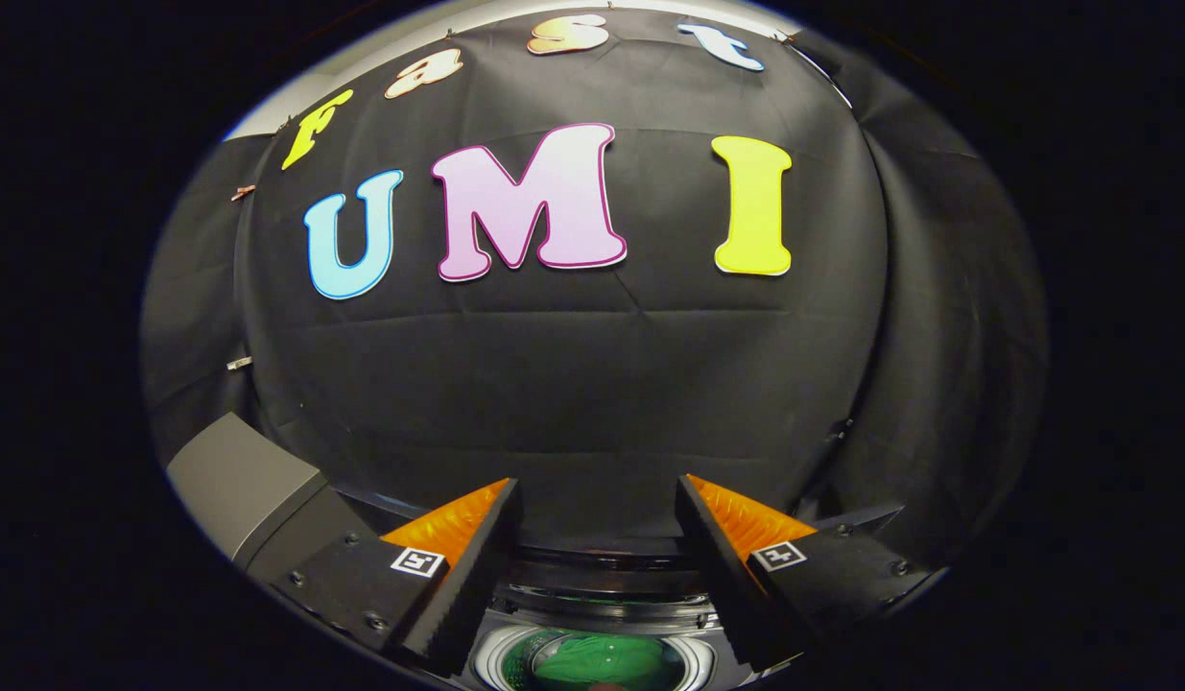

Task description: Put the clothes into the washing machine and then close the washing machine lid.

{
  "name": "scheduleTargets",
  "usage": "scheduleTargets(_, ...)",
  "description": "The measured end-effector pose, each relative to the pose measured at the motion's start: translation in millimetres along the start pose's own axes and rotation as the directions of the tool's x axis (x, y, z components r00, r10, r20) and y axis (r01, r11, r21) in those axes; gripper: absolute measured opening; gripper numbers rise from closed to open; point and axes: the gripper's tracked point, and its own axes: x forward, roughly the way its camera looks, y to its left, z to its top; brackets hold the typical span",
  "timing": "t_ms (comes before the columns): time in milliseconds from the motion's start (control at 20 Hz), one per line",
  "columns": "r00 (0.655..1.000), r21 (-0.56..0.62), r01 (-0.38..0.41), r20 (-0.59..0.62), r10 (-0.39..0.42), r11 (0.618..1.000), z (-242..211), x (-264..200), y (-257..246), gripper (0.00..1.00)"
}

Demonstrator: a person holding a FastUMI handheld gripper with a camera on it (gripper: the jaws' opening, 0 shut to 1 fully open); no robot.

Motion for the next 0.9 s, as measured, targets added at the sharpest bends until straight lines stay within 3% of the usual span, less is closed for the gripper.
scheduleTargets(900,0.999,-0.010,-0.042,-0.014,0.042,0.999,-9.6,-29.6,5.7,1.00)
